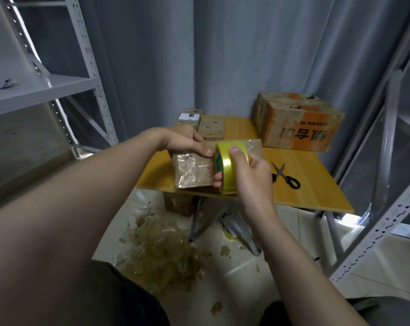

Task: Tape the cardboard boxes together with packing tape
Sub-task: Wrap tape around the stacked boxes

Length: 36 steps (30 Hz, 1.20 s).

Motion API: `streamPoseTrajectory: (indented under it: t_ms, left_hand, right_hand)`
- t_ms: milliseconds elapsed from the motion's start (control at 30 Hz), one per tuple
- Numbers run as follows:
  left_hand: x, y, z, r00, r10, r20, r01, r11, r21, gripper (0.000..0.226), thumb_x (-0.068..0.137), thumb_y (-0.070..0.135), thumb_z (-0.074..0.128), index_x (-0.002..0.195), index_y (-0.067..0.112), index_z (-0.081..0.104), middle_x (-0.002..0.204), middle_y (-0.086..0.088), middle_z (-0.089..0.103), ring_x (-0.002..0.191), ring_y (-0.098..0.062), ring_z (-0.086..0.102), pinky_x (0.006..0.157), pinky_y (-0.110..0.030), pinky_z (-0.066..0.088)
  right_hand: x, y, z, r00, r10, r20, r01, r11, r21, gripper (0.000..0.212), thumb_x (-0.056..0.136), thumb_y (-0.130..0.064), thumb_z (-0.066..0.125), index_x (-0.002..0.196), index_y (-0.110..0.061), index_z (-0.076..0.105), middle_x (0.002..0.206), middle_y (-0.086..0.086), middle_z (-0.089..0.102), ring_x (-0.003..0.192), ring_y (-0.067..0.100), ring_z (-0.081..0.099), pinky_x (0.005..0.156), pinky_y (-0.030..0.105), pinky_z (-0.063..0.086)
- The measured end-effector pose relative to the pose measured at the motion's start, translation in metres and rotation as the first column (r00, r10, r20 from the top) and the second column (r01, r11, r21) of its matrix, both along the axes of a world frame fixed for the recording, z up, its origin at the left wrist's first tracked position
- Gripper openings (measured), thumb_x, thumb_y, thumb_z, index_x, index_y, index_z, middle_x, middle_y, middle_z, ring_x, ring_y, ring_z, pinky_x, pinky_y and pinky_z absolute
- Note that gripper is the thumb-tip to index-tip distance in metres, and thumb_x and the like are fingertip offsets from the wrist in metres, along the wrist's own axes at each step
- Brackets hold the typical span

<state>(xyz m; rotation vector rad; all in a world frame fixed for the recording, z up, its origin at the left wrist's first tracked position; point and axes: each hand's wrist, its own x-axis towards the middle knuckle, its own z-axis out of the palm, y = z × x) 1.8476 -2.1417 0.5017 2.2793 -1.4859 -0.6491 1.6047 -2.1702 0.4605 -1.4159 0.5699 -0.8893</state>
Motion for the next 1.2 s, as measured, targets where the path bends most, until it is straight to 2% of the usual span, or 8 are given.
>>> streamPoseTrajectory:
  t_ms: [167,300,400,467,633,733,867,1200]
  left_hand:
    - [0.001,0.005,-0.007,0.985,0.114,-0.13,-0.126,0.988,-0.088,0.051,0.068,0.075,0.078,0.095,0.032,0.081,0.099,0.0,0.079,0.095,-0.024,0.076,0.085,-0.05,0.064]
    - [0.004,0.001,-0.017,0.966,0.243,-0.086,-0.256,0.946,-0.199,0.053,0.076,0.069,0.079,0.102,0.023,0.08,0.094,0.002,0.076,0.087,-0.016,0.074,0.066,-0.032,0.059]
    - [0.002,-0.004,-0.019,0.971,0.226,0.083,-0.195,0.94,-0.281,0.036,0.088,0.057,0.074,0.104,0.025,0.08,0.096,0.004,0.075,0.092,-0.015,0.07,0.072,-0.032,0.053]
    - [-0.002,-0.006,-0.015,0.977,0.169,0.127,-0.132,0.956,-0.261,0.03,0.089,0.049,0.073,0.108,0.027,0.078,0.101,0.006,0.075,0.098,-0.015,0.069,0.078,-0.032,0.055]
    - [-0.006,-0.001,-0.013,0.985,-0.05,0.165,0.057,0.998,-0.039,0.077,0.072,0.063,0.081,0.136,0.026,0.061,0.136,0.007,0.064,0.119,-0.014,0.059,0.098,-0.033,0.048]
    - [-0.009,-0.002,-0.032,0.966,0.013,0.258,0.02,0.992,-0.125,0.093,0.07,0.061,0.087,0.148,0.025,0.052,0.149,0.005,0.055,0.131,-0.019,0.053,0.097,-0.027,0.041]
    - [-0.01,-0.006,-0.045,0.958,0.109,0.264,-0.047,0.972,-0.229,0.076,0.063,0.066,0.086,0.126,0.027,0.067,0.124,0.006,0.07,0.113,-0.02,0.064,0.097,-0.042,0.053]
    - [-0.01,-0.005,-0.042,0.947,0.162,0.276,-0.11,0.975,-0.195,0.091,0.059,0.07,0.086,0.131,0.018,0.065,0.126,0.002,0.07,0.115,-0.022,0.063,0.097,-0.046,0.053]
  right_hand:
    - [0.012,-0.008,0.011,0.999,-0.042,0.016,0.044,0.994,-0.103,0.025,0.104,-0.031,0.058,0.091,-0.016,0.072,0.066,0.007,0.075,0.058,0.017,0.073,0.055,0.026,0.058]
    - [0.037,-0.028,0.016,0.997,-0.069,-0.035,0.063,0.988,-0.138,0.044,0.102,-0.045,0.059,0.096,-0.003,0.071,0.078,0.018,0.075,0.077,0.037,0.075,0.075,0.051,0.062]
    - [0.057,-0.043,0.024,0.999,-0.041,-0.021,0.038,0.993,-0.114,0.044,0.102,-0.047,0.059,0.089,-0.007,0.072,0.067,0.013,0.074,0.06,0.029,0.075,0.061,0.041,0.063]
    - [0.069,-0.051,0.028,0.999,-0.033,-0.032,0.03,0.995,-0.096,0.046,0.1,-0.05,0.06,0.081,-0.011,0.072,0.064,0.013,0.073,0.058,0.031,0.073,0.064,0.048,0.064]
    - [0.091,-0.062,0.032,0.994,-0.062,-0.089,0.052,0.992,-0.112,0.052,0.1,-0.054,0.056,0.082,-0.007,0.073,0.063,0.011,0.073,0.059,0.029,0.074,0.073,0.054,0.064]
    - [0.094,-0.065,0.028,0.991,-0.084,-0.108,0.068,0.987,-0.146,0.058,0.1,-0.057,0.054,0.084,-0.006,0.074,0.067,0.012,0.075,0.068,0.031,0.075,0.076,0.051,0.063]
    - [0.088,-0.065,0.016,0.986,-0.1,-0.137,0.07,0.976,-0.204,0.049,0.103,-0.057,0.049,0.076,-0.02,0.068,0.068,0.004,0.076,0.067,0.017,0.075,0.074,0.036,0.059]
    - [0.09,-0.053,0.035,0.957,-0.159,-0.241,0.115,0.976,-0.186,0.061,0.103,-0.057,0.048,0.096,-0.002,0.073,0.088,0.017,0.077,0.087,0.035,0.074,0.088,0.054,0.059]
